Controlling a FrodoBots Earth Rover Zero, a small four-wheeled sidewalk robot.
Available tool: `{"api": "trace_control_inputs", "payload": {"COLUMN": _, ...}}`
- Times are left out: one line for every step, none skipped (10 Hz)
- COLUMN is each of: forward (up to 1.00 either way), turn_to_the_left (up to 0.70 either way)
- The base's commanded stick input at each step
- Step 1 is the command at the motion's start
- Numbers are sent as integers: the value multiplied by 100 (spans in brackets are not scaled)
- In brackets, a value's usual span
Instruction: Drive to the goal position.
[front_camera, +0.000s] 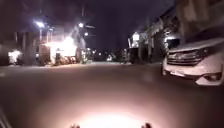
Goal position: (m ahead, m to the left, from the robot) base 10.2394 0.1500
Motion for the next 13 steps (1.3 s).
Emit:
{"api": "trace_control_inputs", "payload": {"forward": 70, "turn_to_the_left": 0}}
{"api": "trace_control_inputs", "payload": {"forward": 70, "turn_to_the_left": 0}}
{"api": "trace_control_inputs", "payload": {"forward": 70, "turn_to_the_left": 0}}
{"api": "trace_control_inputs", "payload": {"forward": 70, "turn_to_the_left": 0}}
{"api": "trace_control_inputs", "payload": {"forward": 70, "turn_to_the_left": 0}}
{"api": "trace_control_inputs", "payload": {"forward": 70, "turn_to_the_left": 0}}
{"api": "trace_control_inputs", "payload": {"forward": 70, "turn_to_the_left": 0}}
{"api": "trace_control_inputs", "payload": {"forward": 70, "turn_to_the_left": 0}}
{"api": "trace_control_inputs", "payload": {"forward": 70, "turn_to_the_left": 0}}
{"api": "trace_control_inputs", "payload": {"forward": 70, "turn_to_the_left": 0}}
{"api": "trace_control_inputs", "payload": {"forward": 70, "turn_to_the_left": 0}}
{"api": "trace_control_inputs", "payload": {"forward": 70, "turn_to_the_left": 0}}
{"api": "trace_control_inputs", "payload": {"forward": 70, "turn_to_the_left": 0}}
